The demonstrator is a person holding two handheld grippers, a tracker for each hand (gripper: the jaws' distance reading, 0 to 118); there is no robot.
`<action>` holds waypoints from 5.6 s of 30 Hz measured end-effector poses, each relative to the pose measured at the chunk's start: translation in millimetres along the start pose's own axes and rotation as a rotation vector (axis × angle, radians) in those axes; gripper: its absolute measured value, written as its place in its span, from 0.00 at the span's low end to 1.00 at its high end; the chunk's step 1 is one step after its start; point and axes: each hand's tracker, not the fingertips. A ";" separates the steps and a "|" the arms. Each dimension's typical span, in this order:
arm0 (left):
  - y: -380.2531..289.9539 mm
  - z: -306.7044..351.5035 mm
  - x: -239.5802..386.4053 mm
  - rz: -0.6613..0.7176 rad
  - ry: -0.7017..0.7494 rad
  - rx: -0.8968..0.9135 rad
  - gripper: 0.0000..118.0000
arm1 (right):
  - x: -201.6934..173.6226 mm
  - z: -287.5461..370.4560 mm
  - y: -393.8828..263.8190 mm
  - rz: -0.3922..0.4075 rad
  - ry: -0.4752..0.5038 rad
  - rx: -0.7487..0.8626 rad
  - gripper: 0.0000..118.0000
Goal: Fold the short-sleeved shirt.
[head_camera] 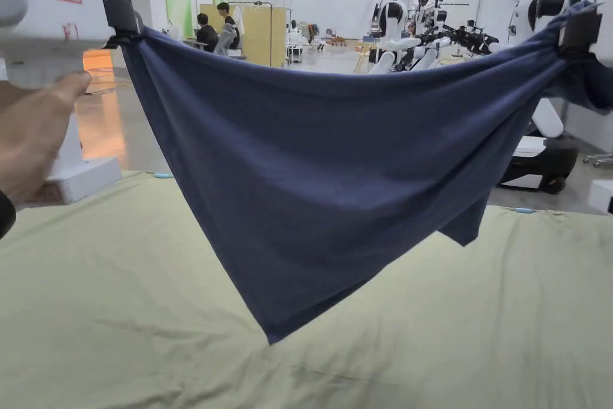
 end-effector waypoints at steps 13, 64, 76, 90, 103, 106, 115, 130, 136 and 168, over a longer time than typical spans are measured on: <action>-52.4 -83.7 7.3 0.010 0.012 -0.123 0.04 | 7.9 -95.3 -37.0 0.024 -0.090 -0.119 0.05; -274.6 306.6 49.5 -0.272 0.024 -0.062 0.45 | -29.6 307.0 -304.6 -0.007 -0.048 -0.079 0.51; -281.4 308.8 63.0 -0.239 -0.031 -0.102 0.02 | -69.9 292.2 -296.3 0.069 0.027 -0.032 0.00; -319.5 268.9 -20.2 0.079 -0.080 -0.463 0.11 | -65.9 287.4 -294.8 -0.022 0.067 -0.062 0.00; -404.8 194.3 -67.4 0.184 0.003 -0.754 0.45 | -69.7 287.5 -305.8 0.001 0.049 -0.155 0.00; -408.5 185.8 -68.7 0.198 0.013 -0.770 0.42 | -67.8 288.2 -307.1 -0.009 0.040 -0.164 0.00; -422.7 165.8 -25.1 -0.039 0.049 -0.858 0.11 | -60.3 282.0 -295.1 -0.021 0.005 -0.206 0.00; -413.1 169.9 -29.6 0.042 0.025 -0.862 0.10 | 46.8 -32.5 -359.1 -0.210 0.085 -0.997 0.53; -409.5 169.3 -34.0 0.090 0.018 -0.860 0.10 | 37.7 -67.0 -391.7 -0.246 0.068 -1.071 0.52; -112.0 104.9 32.0 -0.043 -0.206 -0.116 0.09 | 60.1 111.4 -36.7 0.024 -0.034 -0.116 0.01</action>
